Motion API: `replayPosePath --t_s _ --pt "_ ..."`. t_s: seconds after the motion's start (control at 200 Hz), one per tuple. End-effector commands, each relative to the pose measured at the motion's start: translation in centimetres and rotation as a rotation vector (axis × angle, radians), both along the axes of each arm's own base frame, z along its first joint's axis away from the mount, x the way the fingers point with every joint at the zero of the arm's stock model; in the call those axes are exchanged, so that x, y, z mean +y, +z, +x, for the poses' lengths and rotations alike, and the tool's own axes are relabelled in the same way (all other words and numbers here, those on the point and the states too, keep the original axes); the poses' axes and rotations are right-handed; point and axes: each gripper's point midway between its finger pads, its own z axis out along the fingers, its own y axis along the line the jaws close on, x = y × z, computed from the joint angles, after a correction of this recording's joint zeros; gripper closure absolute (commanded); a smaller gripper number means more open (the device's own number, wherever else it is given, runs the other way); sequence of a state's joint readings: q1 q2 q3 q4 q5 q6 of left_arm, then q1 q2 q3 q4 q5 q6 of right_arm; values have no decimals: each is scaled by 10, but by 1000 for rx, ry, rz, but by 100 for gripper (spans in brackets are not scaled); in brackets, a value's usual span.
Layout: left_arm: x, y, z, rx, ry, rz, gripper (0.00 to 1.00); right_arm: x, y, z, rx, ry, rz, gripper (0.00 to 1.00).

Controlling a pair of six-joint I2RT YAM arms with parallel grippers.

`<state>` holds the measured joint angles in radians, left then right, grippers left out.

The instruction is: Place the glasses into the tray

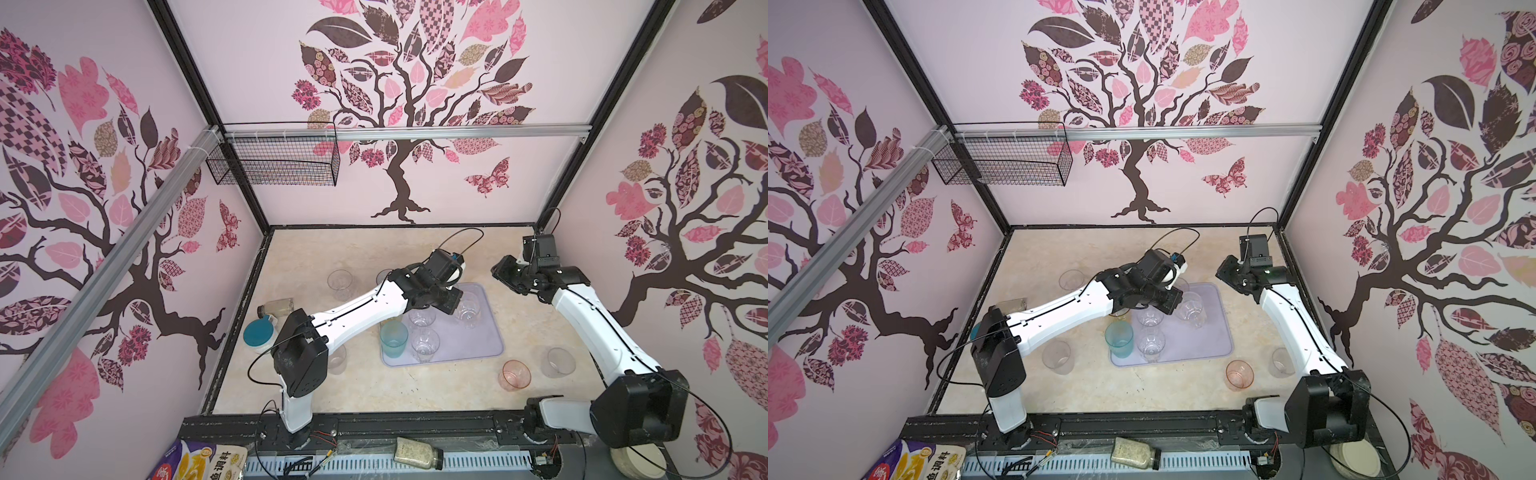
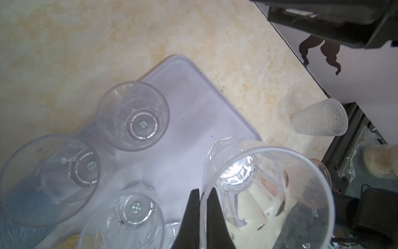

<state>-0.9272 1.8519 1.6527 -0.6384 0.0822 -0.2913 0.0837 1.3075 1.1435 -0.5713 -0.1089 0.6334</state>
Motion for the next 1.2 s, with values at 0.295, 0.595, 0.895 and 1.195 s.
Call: replayPosePath --t_s 0.295,0.595,0.895,1.195 --pt "-2 -41 18 -76 -16 109 100 7 -4 -1 6 37 22 52" --pt "3 -67 41 -74 4 153 100 6 1 -3 -19 37 11 52" --pt "12 -92 46 -57 6 206 100 9 -6 -5 -15 45 28 53" --pt "13 -95 47 -62 -5 234 97 8 -10 -11 -15 44 21 53"
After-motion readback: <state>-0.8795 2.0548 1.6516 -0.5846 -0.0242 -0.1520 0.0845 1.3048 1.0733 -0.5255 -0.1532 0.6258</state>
